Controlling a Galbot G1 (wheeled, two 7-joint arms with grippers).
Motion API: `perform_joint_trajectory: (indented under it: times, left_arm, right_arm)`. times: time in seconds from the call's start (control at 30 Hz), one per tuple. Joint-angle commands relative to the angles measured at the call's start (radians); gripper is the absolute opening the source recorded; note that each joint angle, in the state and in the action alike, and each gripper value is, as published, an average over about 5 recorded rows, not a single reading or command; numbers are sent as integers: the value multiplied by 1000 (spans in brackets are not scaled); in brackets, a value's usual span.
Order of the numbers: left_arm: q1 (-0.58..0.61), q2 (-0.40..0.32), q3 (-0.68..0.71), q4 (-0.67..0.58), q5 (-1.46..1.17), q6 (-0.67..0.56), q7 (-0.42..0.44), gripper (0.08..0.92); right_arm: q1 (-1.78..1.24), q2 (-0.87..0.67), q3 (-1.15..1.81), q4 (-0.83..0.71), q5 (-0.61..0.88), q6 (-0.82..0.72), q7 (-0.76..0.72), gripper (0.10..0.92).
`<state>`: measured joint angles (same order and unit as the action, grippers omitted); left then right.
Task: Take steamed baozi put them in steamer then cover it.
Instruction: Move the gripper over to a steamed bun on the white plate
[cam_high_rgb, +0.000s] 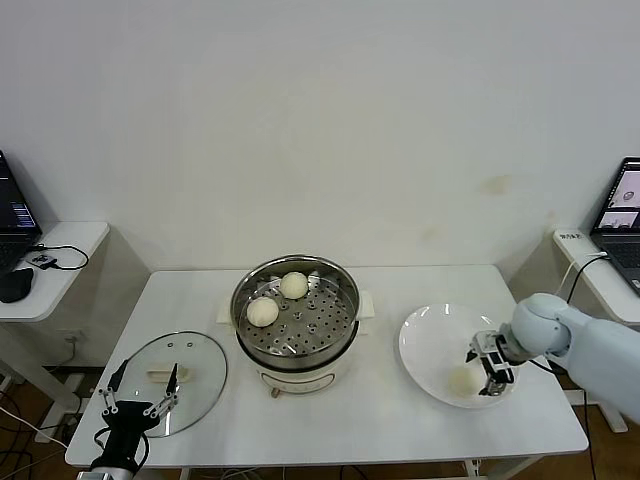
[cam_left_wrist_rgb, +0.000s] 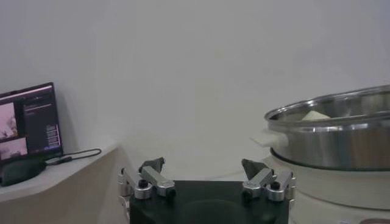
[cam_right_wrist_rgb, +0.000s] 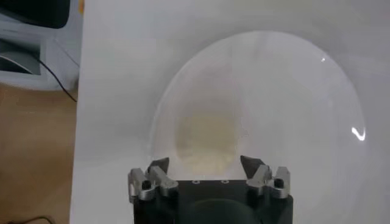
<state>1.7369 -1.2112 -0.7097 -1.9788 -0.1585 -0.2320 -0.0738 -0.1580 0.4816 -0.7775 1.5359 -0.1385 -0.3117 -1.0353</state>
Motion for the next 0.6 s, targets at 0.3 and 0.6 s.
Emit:
perform_joint_trajectory:
  times: [0.3, 0.6]
  left_arm:
    - [2, -2, -2, -2, 1, -1, 0, 823]
    - [9, -2, -8, -6, 1, -2, 0, 823]
  right_arm:
    - [-56, 28, 45, -31, -18, -2, 13, 646]
    - [-60, 27, 62, -27, -14, -6, 8, 547]
